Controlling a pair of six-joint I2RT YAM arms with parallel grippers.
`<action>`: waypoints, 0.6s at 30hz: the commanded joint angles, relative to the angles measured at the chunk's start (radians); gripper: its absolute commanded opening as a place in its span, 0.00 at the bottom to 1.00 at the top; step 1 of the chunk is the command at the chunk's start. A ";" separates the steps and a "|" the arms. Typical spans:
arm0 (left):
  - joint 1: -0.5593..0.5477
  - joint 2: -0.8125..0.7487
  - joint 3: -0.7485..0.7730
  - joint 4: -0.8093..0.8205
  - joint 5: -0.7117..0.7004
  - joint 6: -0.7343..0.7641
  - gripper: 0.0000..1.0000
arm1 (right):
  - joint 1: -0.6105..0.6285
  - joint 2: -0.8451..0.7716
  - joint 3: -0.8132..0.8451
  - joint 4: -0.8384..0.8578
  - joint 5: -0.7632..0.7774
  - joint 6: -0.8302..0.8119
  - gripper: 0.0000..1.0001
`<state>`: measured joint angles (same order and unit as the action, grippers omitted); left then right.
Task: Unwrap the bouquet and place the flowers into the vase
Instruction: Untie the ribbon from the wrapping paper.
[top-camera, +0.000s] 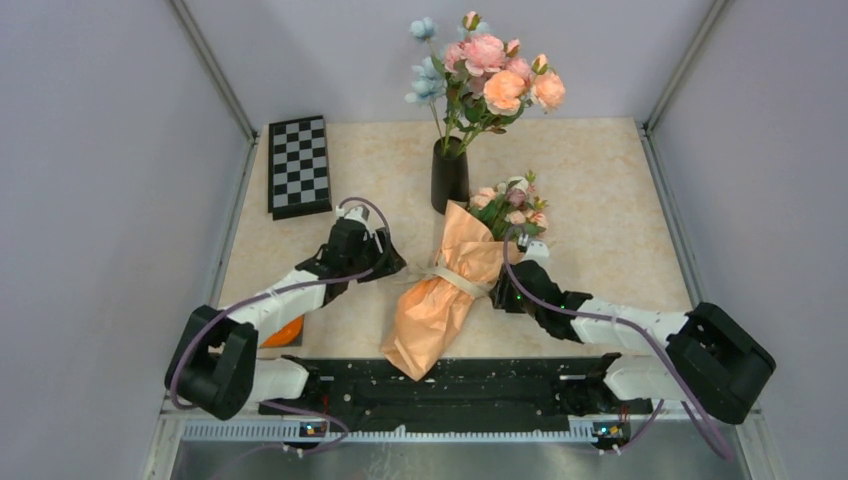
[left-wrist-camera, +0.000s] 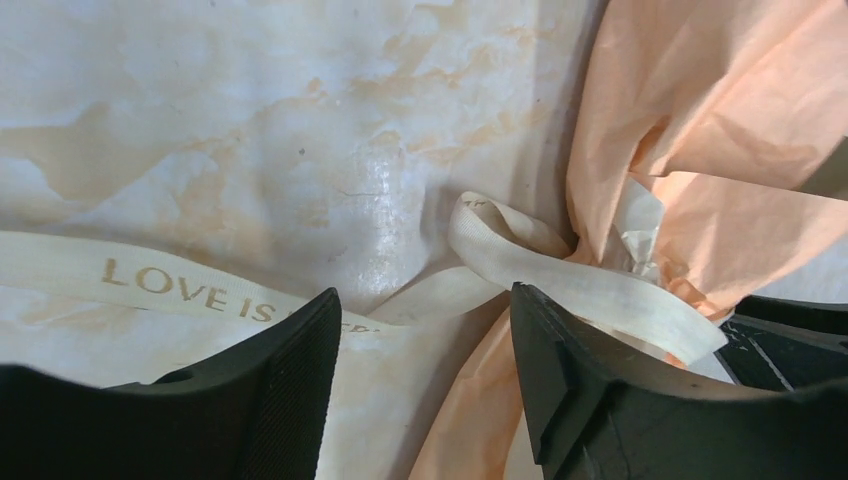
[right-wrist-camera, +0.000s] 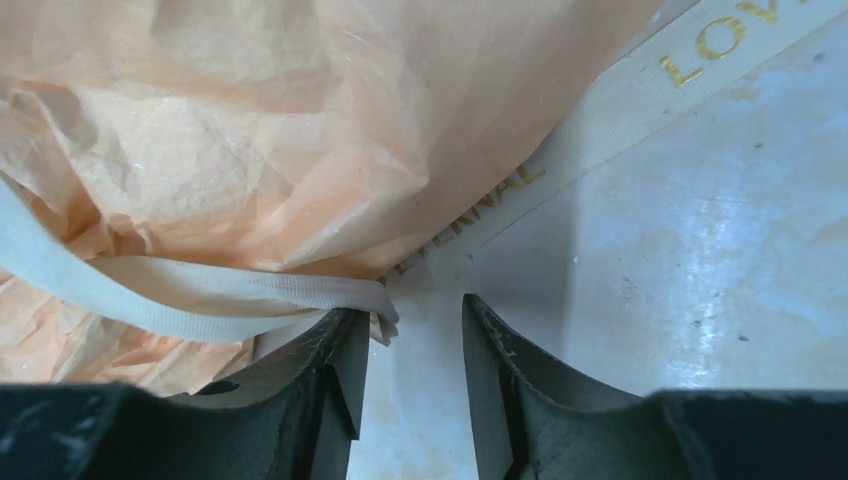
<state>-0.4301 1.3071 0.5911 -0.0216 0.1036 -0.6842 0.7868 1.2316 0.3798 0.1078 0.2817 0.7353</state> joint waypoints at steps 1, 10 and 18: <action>0.002 -0.112 0.057 -0.078 -0.055 0.094 0.69 | -0.011 -0.106 0.011 -0.092 0.053 -0.041 0.44; -0.059 -0.255 0.091 -0.121 -0.035 0.068 0.74 | -0.012 -0.308 0.013 -0.213 0.041 -0.132 0.57; -0.242 -0.187 0.154 -0.066 -0.004 -0.110 0.71 | -0.022 -0.304 0.035 -0.155 -0.074 -0.204 0.54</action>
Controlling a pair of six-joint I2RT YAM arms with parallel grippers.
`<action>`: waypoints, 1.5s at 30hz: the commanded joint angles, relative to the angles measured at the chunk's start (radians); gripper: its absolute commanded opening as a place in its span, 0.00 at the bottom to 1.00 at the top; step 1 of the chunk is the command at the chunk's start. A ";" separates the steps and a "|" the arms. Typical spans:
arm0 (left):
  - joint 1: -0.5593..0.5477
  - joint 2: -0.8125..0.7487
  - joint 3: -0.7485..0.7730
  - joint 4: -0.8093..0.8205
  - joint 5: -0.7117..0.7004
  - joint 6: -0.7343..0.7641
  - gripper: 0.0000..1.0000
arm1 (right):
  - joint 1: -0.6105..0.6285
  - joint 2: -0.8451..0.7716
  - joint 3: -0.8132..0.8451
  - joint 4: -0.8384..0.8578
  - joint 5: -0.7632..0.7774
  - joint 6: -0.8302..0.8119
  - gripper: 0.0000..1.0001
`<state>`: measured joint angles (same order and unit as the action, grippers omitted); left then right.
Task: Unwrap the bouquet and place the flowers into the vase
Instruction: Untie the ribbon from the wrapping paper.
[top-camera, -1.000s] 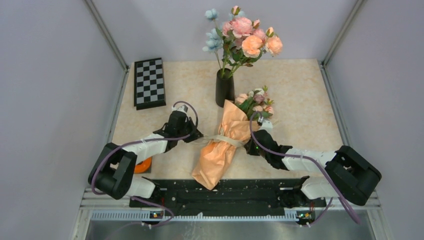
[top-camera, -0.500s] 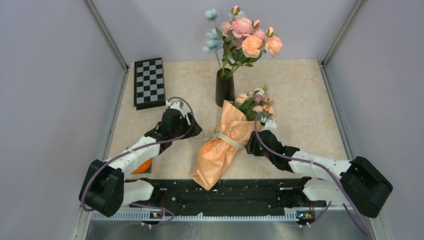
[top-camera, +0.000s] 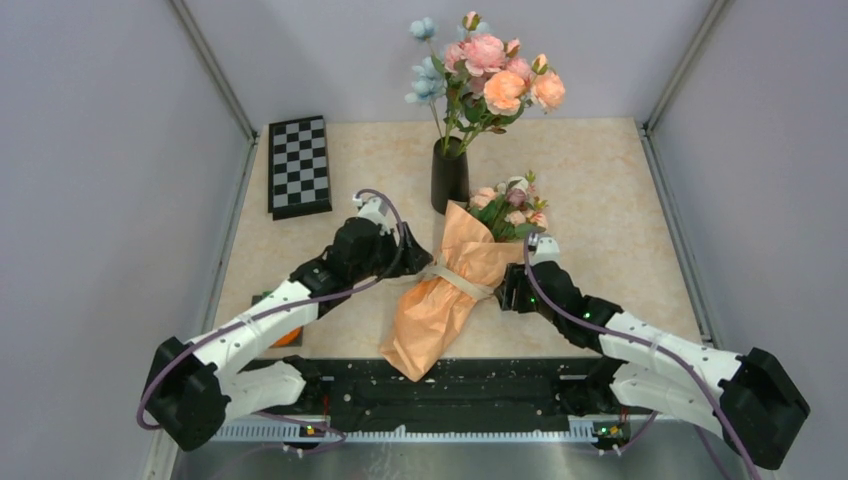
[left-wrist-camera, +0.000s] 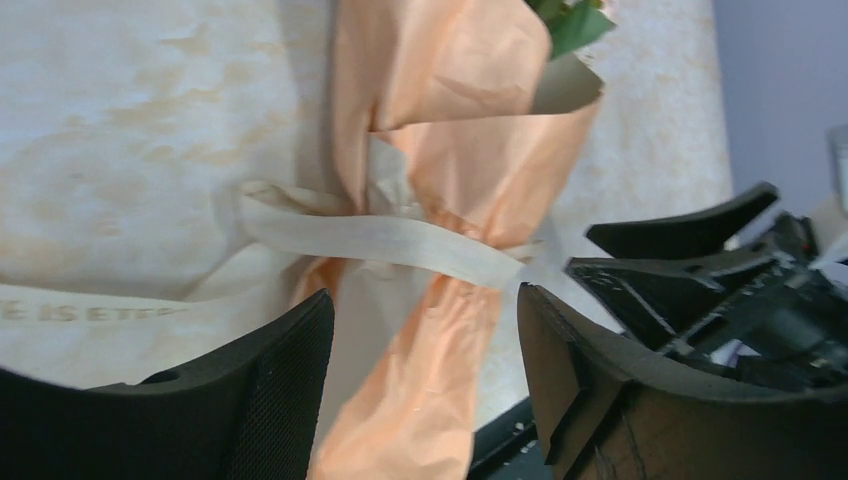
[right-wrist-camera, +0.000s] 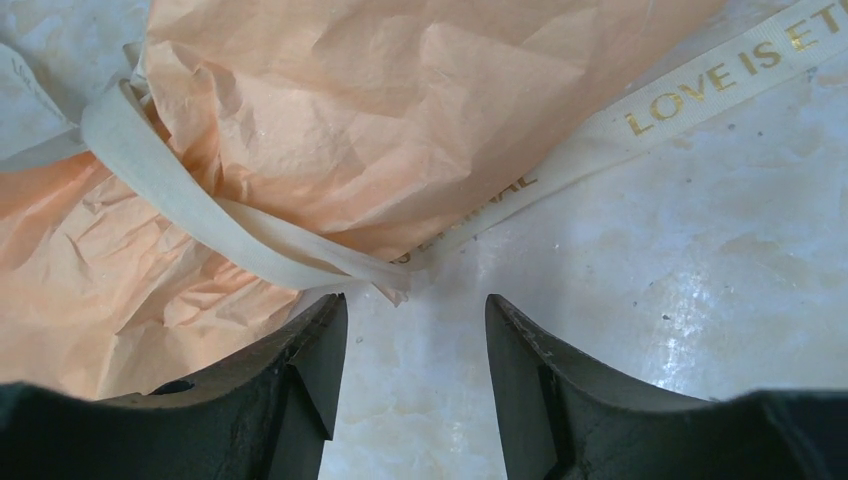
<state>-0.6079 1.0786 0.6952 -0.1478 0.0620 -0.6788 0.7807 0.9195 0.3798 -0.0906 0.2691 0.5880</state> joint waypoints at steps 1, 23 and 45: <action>-0.083 0.055 0.047 0.084 0.055 -0.142 0.69 | -0.018 0.016 0.037 0.051 -0.069 -0.061 0.53; -0.229 0.302 0.050 0.256 0.093 -0.268 0.62 | -0.086 0.190 0.038 0.238 -0.197 -0.097 0.42; -0.229 0.424 0.041 0.349 0.116 -0.307 0.49 | -0.086 0.321 0.039 0.363 -0.380 -0.052 0.37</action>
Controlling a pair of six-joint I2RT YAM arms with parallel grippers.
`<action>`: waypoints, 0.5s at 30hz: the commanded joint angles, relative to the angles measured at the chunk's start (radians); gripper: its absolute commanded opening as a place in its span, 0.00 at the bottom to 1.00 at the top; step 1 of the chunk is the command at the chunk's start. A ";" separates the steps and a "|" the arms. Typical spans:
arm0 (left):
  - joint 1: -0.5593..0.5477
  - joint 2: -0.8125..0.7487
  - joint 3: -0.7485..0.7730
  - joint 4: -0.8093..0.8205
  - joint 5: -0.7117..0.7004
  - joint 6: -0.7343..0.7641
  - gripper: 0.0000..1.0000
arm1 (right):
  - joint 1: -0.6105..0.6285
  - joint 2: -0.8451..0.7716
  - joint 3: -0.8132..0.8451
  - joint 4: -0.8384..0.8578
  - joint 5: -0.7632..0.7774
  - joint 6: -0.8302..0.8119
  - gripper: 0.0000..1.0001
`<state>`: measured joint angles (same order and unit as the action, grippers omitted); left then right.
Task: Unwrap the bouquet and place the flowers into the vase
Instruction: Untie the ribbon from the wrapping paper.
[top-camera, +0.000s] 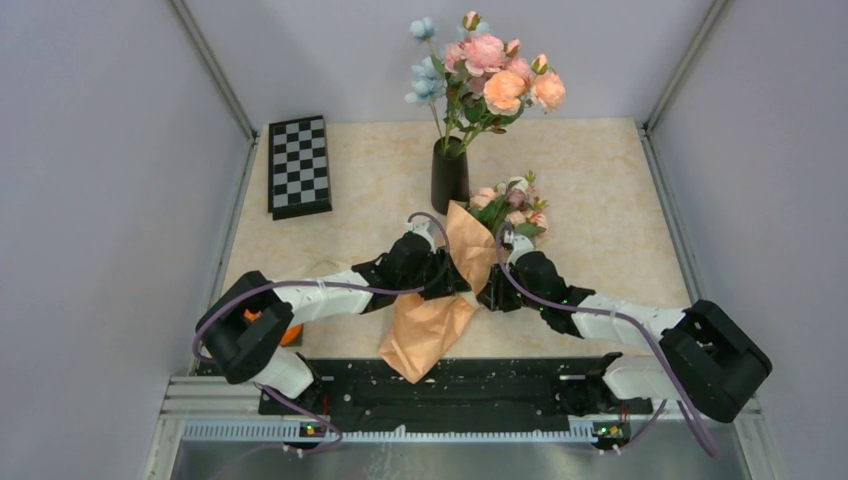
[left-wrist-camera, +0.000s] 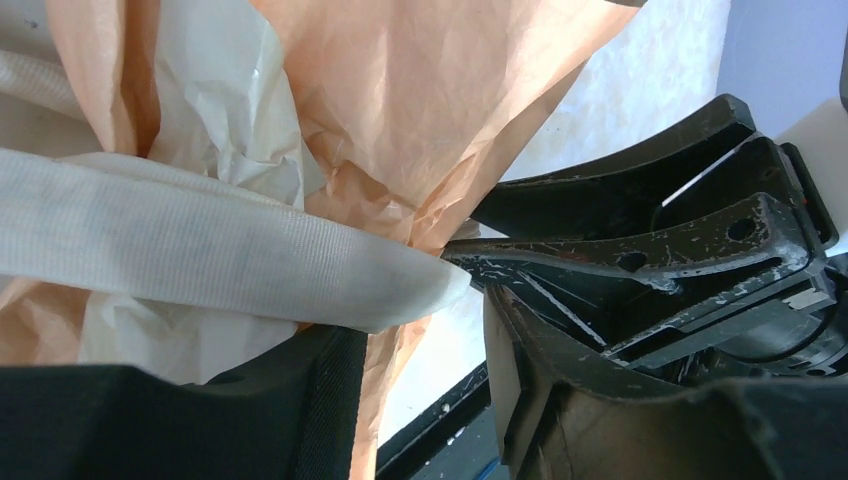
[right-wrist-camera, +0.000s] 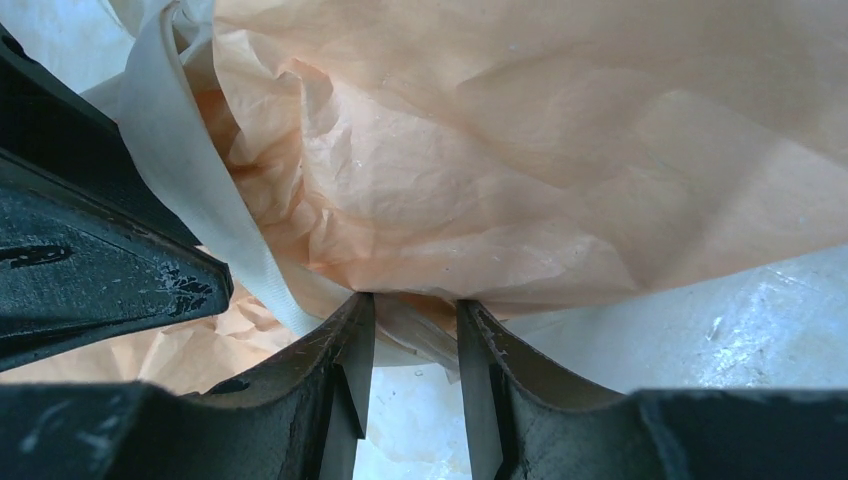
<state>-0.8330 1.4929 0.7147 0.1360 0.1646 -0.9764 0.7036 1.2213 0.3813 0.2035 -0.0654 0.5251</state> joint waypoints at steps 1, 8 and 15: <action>-0.004 0.011 0.020 0.066 0.013 -0.010 0.47 | -0.009 0.023 0.037 0.071 -0.051 0.010 0.37; -0.003 0.007 0.012 0.074 0.016 -0.016 0.29 | -0.009 0.029 0.035 0.079 -0.078 0.008 0.34; -0.003 -0.009 0.000 0.076 0.012 -0.018 0.08 | -0.009 0.024 0.016 0.080 -0.075 0.013 0.10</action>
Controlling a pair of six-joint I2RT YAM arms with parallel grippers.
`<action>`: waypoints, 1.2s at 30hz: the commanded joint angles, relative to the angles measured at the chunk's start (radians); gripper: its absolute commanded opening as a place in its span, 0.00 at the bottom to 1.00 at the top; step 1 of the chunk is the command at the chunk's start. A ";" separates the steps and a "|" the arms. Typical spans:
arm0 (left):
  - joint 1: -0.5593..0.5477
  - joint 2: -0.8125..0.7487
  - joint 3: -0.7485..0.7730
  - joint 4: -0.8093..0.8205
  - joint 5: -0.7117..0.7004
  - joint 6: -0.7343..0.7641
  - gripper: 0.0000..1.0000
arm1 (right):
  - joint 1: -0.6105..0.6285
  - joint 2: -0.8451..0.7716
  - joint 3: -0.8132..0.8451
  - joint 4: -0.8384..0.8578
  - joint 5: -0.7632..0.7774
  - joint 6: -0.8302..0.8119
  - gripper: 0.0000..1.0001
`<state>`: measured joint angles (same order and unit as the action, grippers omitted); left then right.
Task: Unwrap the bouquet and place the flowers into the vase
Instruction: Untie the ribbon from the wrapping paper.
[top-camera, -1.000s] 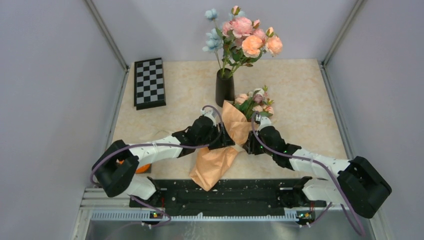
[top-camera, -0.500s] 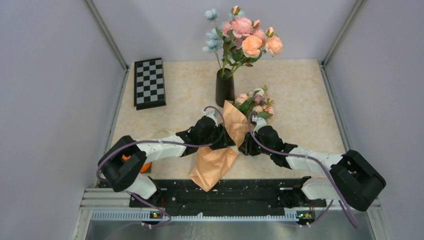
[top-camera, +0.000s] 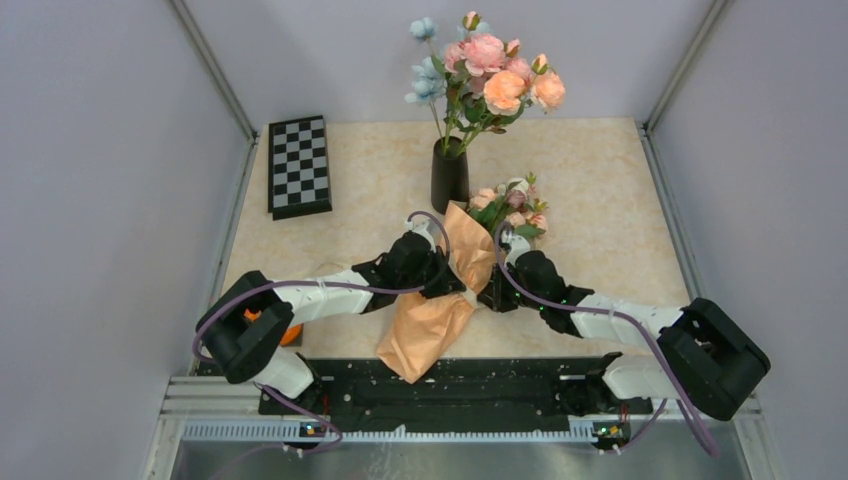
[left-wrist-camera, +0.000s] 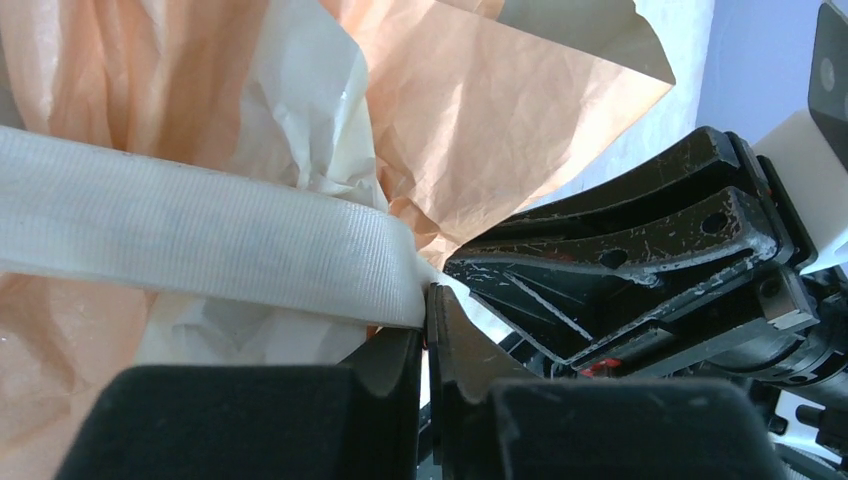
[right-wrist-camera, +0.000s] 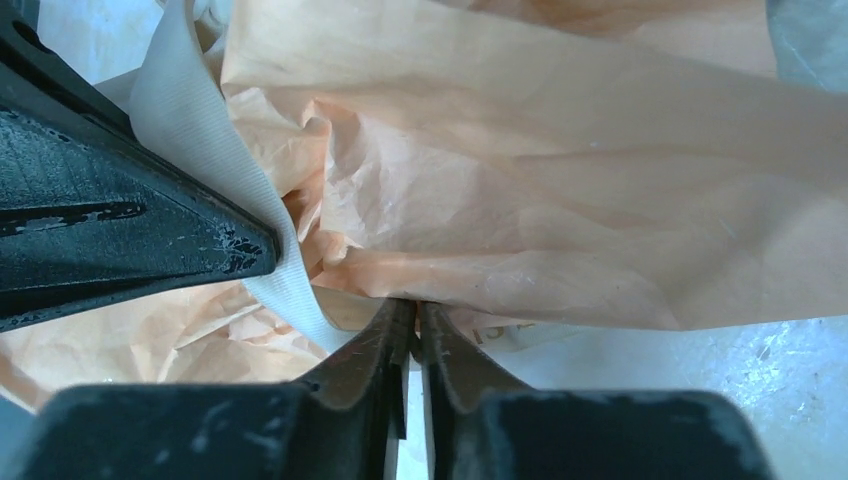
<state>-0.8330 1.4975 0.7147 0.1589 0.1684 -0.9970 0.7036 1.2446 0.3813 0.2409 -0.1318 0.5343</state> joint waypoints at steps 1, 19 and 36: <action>-0.003 -0.018 -0.002 0.051 0.006 0.003 0.05 | -0.009 0.001 0.014 0.043 -0.006 0.006 0.06; -0.006 -0.035 -0.029 0.100 0.059 -0.026 0.29 | -0.009 -0.001 0.027 0.031 0.040 0.010 0.00; -0.056 0.031 -0.034 0.130 0.046 -0.072 0.39 | -0.009 0.015 0.046 0.048 0.032 0.012 0.00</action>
<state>-0.8787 1.4952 0.6846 0.2283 0.2199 -1.0531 0.7036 1.2461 0.3813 0.2451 -0.1028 0.5446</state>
